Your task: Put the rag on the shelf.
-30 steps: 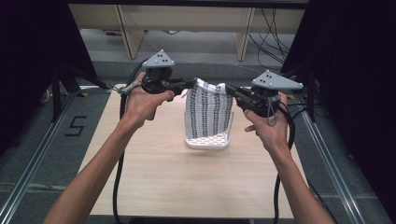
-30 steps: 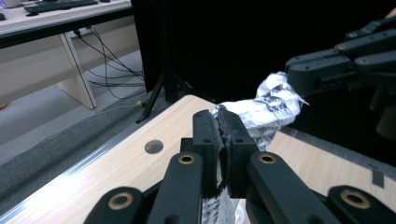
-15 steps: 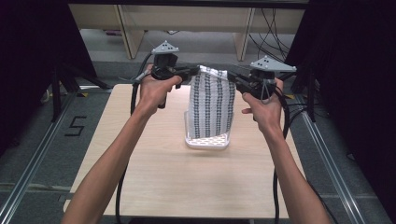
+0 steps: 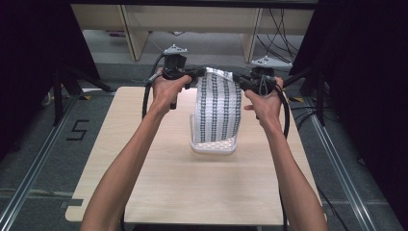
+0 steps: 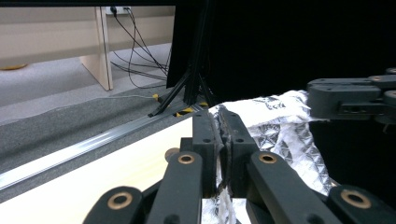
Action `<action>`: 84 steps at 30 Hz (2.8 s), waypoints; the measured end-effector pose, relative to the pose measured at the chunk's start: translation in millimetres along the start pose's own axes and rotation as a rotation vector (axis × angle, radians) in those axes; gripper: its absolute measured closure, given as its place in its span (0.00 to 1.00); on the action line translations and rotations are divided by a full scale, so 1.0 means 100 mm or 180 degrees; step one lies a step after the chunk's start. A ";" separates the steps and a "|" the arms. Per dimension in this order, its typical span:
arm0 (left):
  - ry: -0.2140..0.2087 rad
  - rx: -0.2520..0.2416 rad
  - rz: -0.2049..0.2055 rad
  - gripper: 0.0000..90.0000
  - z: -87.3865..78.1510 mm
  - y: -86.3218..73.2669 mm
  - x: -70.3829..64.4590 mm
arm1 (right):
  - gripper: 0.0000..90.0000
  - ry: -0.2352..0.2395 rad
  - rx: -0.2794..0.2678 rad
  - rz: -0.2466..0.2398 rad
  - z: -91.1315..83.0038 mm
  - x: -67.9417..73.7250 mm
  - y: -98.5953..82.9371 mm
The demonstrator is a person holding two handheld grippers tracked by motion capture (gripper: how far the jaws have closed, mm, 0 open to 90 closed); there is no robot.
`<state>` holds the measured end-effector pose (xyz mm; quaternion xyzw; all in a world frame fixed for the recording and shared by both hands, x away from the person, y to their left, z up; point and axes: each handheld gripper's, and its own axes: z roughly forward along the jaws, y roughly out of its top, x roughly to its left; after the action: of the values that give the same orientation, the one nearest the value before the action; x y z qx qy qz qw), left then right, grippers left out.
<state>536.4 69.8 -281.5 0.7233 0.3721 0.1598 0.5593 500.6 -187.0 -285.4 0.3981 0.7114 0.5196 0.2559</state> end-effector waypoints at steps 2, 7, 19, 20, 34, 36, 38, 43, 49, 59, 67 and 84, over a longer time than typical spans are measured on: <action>0.0006 0.0032 -0.0006 0.95 0.03 -0.01 0.01 | 0.97 -0.0019 0.0058 0.0068 0.05 -0.02 -0.03; 0.0039 0.0096 -0.0092 0.94 0.10 -0.08 0.08 | 0.97 -0.0025 0.0117 0.0055 0.14 -0.06 -0.09; 0.0012 0.0264 -0.0217 0.93 0.26 -0.31 0.21 | 0.96 -0.0091 0.0367 0.0151 0.39 -0.11 -0.29; 0.0005 0.0283 -0.0221 0.93 0.27 -0.33 0.21 | 0.96 -0.0090 0.0405 0.0195 0.40 -0.11 -0.31; -0.0100 0.0610 -0.0228 0.81 0.32 -0.54 0.26 | 0.91 -0.0047 0.0674 0.0247 0.48 -0.13 -0.49; -0.0080 0.0648 -0.0243 0.70 0.32 -0.55 0.25 | 0.86 -0.0019 0.0711 0.0196 0.50 -0.15 -0.51; -0.0103 0.0622 -0.0236 0.67 0.30 -0.54 0.24 | 0.83 -0.0024 0.0730 0.0286 0.50 -0.15 -0.52; -0.0134 0.0582 -0.0231 0.61 0.25 -0.51 0.20 | 0.80 -0.0010 0.0709 0.0328 0.47 -0.15 -0.51; -0.0114 0.0533 -0.0252 0.58 0.16 -0.48 0.22 | 0.79 0.0033 0.0653 0.0336 0.42 -0.17 -0.48; -0.0095 0.0473 -0.0230 0.52 -0.03 -0.47 0.26 | 0.75 0.0046 0.0547 0.0339 0.23 -0.20 -0.41; -0.0145 0.0396 -0.0290 0.48 -0.20 -0.49 0.26 | 0.69 0.0130 0.0505 0.0307 0.11 -0.17 -0.40; -0.0246 0.0353 -0.0196 0.41 -0.46 -0.57 0.13 | 0.43 0.0179 0.0450 0.0435 -0.15 -0.04 -0.41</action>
<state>494.7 116.5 -321.5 0.7470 0.3806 0.0937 0.5370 478.5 -204.8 -319.6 0.4481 0.7244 0.4952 0.1710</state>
